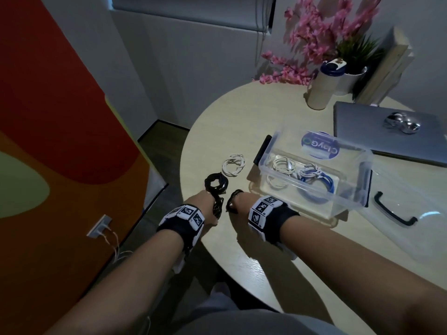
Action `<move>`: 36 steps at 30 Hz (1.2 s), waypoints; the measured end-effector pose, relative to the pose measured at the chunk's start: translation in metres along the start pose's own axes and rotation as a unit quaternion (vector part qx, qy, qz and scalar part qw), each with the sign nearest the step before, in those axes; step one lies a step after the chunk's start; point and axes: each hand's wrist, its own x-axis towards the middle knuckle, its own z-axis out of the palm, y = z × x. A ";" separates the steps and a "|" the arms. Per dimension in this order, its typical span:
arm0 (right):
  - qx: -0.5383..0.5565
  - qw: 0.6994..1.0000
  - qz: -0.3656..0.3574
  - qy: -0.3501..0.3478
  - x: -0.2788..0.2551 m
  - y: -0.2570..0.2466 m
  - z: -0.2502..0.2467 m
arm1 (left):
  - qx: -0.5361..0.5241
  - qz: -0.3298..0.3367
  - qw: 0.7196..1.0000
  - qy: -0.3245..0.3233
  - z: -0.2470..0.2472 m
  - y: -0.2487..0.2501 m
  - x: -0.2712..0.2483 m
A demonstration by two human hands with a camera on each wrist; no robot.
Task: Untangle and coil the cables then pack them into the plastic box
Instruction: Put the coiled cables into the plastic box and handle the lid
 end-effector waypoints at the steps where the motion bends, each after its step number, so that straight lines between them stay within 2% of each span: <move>1: -0.004 1.000 0.008 -0.015 -0.007 -0.004 -0.007 | -0.007 0.005 1.000 0.004 0.002 0.000 0.001; 4: -0.035 0.999 -0.008 -0.033 -0.084 -0.025 -0.045 | -0.030 0.014 0.999 0.006 -0.001 -0.003 0.004; 7: -0.043 0.998 0.005 -0.040 -0.103 -0.024 -0.047 | -0.061 0.023 0.998 -0.013 -0.008 -0.007 0.006; 10: 0.024 1.000 -0.004 0.015 -0.116 -0.016 -0.052 | -0.103 0.030 0.994 -0.036 -0.021 -0.012 0.004; 13: 0.085 0.994 -0.029 0.054 -0.166 -0.016 -0.082 | -0.144 0.050 0.988 -0.039 -0.053 -0.012 -0.005; 15: 0.146 0.986 -0.036 0.078 -0.200 -0.006 -0.109 | -0.143 0.074 0.987 -0.007 -0.085 -0.005 -0.012; 18: 0.261 0.954 -0.041 0.142 -0.245 0.024 -0.145 | -0.154 0.117 0.979 0.060 -0.127 0.019 -0.017; 21: 0.304 0.931 0.003 0.201 -0.269 0.065 -0.169 | -0.131 0.175 0.972 0.088 -0.153 0.061 -0.013; 23: 0.302 0.927 0.036 0.222 -0.273 0.091 -0.175 | -0.070 0.201 0.973 0.085 -0.160 0.094 -0.005; 25: 0.281 0.936 0.080 0.198 -0.267 0.113 -0.167 | 0.000 0.209 0.976 0.061 -0.156 0.125 0.007; 29: 0.191 0.966 0.145 0.099 -0.255 0.144 -0.137 | 0.112 0.202 0.973 0.011 -0.133 0.174 0.024; 32: 0.148 0.978 0.145 0.038 -0.246 0.163 -0.120 | 0.176 0.162 0.971 -0.002 -0.109 0.191 0.054; 34: 0.145 0.980 0.134 0.015 -0.239 0.172 -0.115 | 0.245 0.137 0.960 0.000 -0.101 0.197 0.077; 35: 0.134 0.982 0.130 0.006 -0.236 0.172 -0.116 | 0.232 0.156 0.960 0.013 -0.103 0.199 0.073; 36: 0.119 0.986 0.119 -0.001 -0.233 0.171 -0.115 | 0.234 0.149 0.961 -0.012 -0.101 0.199 0.068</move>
